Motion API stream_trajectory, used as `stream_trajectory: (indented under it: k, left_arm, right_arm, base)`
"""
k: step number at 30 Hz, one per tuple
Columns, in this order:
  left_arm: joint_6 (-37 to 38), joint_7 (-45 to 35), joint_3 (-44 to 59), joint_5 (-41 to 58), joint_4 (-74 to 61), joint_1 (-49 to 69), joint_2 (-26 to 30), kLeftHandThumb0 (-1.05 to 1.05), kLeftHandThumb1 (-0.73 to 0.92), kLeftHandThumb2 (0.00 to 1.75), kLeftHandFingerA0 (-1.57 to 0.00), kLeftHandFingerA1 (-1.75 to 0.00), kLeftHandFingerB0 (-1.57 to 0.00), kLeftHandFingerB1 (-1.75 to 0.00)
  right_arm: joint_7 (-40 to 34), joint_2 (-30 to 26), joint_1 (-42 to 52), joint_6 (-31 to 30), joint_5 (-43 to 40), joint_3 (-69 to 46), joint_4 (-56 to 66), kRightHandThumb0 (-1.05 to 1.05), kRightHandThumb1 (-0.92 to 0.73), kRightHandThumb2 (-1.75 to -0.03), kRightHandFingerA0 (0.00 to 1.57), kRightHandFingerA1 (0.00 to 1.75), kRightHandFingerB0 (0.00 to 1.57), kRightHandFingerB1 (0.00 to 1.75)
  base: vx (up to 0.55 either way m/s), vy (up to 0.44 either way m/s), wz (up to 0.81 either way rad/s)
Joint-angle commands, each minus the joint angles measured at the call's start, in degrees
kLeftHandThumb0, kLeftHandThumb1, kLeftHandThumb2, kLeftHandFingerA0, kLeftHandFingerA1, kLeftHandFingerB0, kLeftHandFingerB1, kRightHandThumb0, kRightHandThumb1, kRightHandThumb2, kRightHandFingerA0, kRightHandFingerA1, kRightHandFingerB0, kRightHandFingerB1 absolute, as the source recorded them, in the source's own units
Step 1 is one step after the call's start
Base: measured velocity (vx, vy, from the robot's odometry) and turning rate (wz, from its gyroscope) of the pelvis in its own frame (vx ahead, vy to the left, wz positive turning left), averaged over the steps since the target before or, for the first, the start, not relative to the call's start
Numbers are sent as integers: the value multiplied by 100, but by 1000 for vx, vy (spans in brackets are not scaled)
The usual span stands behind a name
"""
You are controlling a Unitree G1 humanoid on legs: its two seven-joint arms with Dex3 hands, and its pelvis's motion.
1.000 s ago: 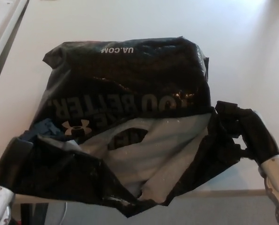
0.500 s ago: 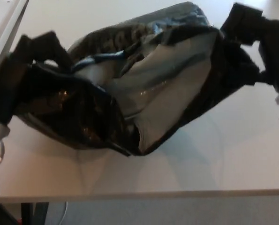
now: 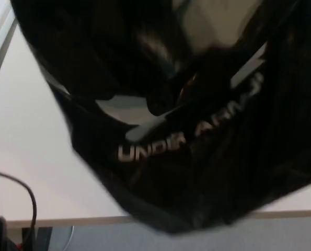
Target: A plastic bag is kept infront of the robot in the middle of the desk and the robot uses both its hands to grab it from the top and lifts it up and then releases it.
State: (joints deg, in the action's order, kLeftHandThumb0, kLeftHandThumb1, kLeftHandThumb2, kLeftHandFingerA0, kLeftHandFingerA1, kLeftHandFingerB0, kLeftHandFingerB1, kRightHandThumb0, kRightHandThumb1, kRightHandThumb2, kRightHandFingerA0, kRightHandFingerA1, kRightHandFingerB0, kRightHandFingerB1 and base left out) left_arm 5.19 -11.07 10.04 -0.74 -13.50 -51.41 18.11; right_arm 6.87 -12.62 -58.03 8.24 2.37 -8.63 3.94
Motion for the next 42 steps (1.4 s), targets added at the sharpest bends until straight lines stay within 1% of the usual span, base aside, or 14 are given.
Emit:
stream_trajectory:
  k: [1, 14, 15, 17, 21, 25, 26, 27, 29, 30, 36, 37, 39, 42]
  left_arm:
    - [-773, 234, 379, 532, -460, -1514, 361, -16, 56, 56, -96, -175, -71, -175]
    - [-1685, 167, 551, 841, -2024, -1711, 539, -35, 61, 56, -85, -175, -58, -170]
    - [-860, -327, 428, 1015, -1576, -1424, 556, -29, 50, 56, -91, -171, -87, -119]
    - [-1036, -996, 383, 1302, -1300, -1397, 1044, -26, 50, 55, -89, -175, -73, -145]
    - [-1736, -3339, -580, 1334, 723, -1993, 2353, -17, 56, 55, -91, -175, -68, -175]
    - [-104, -2287, -1526, -820, 3299, -2856, 2375, 1, 57, 67, -86, -175, -63, -175]
    - [272, 306, -2684, -3017, 5161, -3490, 2594, 2, 67, 58, -77, -175, -62, -154]
    - [7, 1702, -3238, -3906, 6381, -3906, 2649, -5, 59, 57, -95, -116, -89, -89]
    - [-686, 1810, -3453, -3984, 7049, -4272, 2728, 6, 59, 57, -81, -81, -77, -71]
    - [-1511, 44, -4112, -4401, 7535, -5087, 2962, -83, 55, 85, 0, -7, 0, 0]
    - [-1375, 1548, -3860, -4464, 7231, -5662, 3701, -102, 92, 75, 0, 0, 0, 0]
    - [-1399, 1540, -3923, -4570, 7188, -5700, 3861, -101, 79, 102, 0, -1, 0, 0]
    - [-1218, 1666, -3946, -4866, 7105, -5964, 4516, -101, 92, 71, 0, 0, 0, 0]
    - [-1039, 1752, -4081, -5155, 7202, -6370, 5205, -105, 92, 77, 0, 0, 0, 0]
  right_arm:
    - [151, -322, -605, -1201, -999, -448, 530, -20, -61, -56, 88, 175, 60, 175]
    - [282, -274, 113, -2186, -2022, -555, 2501, -20, -60, -55, 87, 175, 63, 171]
    - [421, -372, 317, -2048, -1621, -305, 2498, -20, -62, -54, 84, 175, 60, 175]
    - [497, -447, 333, -2034, -1522, -166, 2325, -21, -61, -55, 84, 175, 60, 175]
    - [2858, -1599, -861, -1776, -1082, 992, -249, -9, -64, -52, 69, 175, 52, 175]
    - [1675, -1169, -2072, -432, 245, 1497, -3387, 3, -56, -65, 79, 175, 60, 175]
    - [-481, -1487, -2930, -524, 2209, 2768, -5375, -17, -73, -61, 70, 129, 68, 85]
    - [-1214, -1828, -3419, -563, 2814, 3142, -6430, -12, -53, -55, 89, 80, 81, 64]
    - [-790, -2046, -3844, -1091, 2353, 2787, -6778, -15, -57, -57, 85, 100, 79, 75]
    - [-208, -2144, -4277, -1887, 1915, 2515, -6945, -68, -43, -77, 0, 5, 0, 11]
    - [-415, -2586, -4705, -1583, 1978, 2626, -7031, -98, -55, -97, 0, 0, 0, 6]
    - [-359, -2643, -4704, -1567, 1920, 2609, -7040, -98, -69, -62, 0, 0, 0, 0]
    - [-248, -3051, -4684, -1523, 1992, 2675, -6988, -101, -61, -95, 0, 0, 0, 1]
    - [-152, -3478, -4796, -1546, 2040, 2806, -7087, -101, -68, -64, 0, 0, 0, 0]
  base:
    - [0, 0, 0]
    - [0, 0, 0]
    - [0, 0, 0]
    - [0, 0, 0]
    - [0, 0, 0]
    - [0, 0, 0]
    - [0, 0, 0]
    - [0, 0, 0]
    - [0, 0, 0]
    - [0, 0, 0]
    - [0, 0, 0]
    - [0, 0, 0]
    - [0, 0, 0]
    - [0, 0, 0]
